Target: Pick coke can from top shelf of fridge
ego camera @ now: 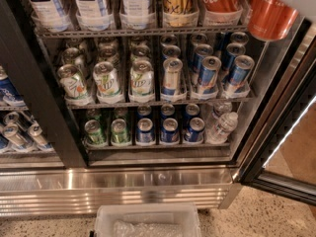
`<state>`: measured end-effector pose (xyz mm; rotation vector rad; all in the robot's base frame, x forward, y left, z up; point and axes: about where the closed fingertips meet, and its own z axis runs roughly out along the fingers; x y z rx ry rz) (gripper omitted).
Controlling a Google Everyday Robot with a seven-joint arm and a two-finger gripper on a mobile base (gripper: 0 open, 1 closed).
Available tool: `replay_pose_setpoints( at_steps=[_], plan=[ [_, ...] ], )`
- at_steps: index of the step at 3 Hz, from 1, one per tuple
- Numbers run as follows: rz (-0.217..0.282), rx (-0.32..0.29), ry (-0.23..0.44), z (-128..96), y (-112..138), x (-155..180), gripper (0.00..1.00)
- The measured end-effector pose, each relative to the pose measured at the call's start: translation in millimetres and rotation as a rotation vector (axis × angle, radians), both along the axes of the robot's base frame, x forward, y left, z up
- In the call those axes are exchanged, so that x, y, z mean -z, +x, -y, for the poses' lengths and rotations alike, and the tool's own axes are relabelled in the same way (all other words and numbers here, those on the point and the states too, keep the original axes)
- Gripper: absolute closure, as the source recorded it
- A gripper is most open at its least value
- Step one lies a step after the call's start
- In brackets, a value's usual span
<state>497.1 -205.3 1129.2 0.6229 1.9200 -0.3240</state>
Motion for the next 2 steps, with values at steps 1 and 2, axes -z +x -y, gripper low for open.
replay_pose_setpoints(
  at_steps=[1, 2],
  plan=[
    [0.000, 0.000, 0.000, 0.0, 0.0, 0.0, 1.00],
    [0.000, 0.000, 0.000, 0.0, 0.0, 0.0, 1.00]
  ],
)
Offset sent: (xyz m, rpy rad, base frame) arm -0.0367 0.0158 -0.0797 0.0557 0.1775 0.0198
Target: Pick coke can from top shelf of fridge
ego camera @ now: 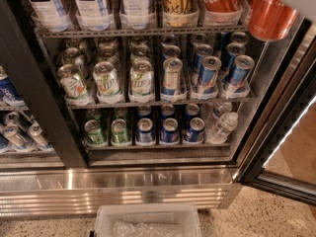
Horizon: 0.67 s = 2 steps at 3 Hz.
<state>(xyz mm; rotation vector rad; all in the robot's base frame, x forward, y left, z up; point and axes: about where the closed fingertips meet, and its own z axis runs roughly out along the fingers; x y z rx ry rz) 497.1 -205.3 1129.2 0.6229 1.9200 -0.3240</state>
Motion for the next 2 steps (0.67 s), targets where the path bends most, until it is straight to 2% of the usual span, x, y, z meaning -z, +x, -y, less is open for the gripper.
replay_pose_setpoints(
  at_steps=[2],
  plan=[
    [0.000, 0.000, 0.000, 0.0, 0.0, 0.0, 1.00]
  ],
)
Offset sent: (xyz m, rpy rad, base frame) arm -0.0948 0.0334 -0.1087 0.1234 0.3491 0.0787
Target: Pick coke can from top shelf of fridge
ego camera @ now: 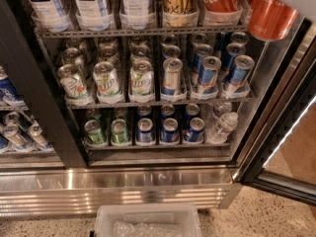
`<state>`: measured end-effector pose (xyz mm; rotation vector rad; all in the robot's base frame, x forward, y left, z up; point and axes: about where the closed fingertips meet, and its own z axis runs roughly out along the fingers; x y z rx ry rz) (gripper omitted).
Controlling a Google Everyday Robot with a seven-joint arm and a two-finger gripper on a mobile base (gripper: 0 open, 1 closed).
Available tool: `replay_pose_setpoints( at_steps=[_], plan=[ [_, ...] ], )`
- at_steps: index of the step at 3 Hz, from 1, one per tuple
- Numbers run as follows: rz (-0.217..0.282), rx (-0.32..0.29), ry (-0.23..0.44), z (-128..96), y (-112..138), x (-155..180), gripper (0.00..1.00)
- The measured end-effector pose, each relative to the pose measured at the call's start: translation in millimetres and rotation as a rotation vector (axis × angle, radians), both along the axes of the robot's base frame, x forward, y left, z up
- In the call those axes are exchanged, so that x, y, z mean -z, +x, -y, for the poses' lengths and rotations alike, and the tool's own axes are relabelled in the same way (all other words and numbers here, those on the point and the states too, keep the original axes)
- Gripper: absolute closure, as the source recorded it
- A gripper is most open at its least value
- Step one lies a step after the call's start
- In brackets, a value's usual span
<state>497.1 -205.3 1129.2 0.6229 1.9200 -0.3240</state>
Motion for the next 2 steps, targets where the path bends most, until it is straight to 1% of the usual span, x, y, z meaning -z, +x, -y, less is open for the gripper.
replay_pose_setpoints(
  at_steps=[2],
  plan=[
    [0.000, 0.000, 0.000, 0.0, 0.0, 0.0, 1.00]
  ],
)
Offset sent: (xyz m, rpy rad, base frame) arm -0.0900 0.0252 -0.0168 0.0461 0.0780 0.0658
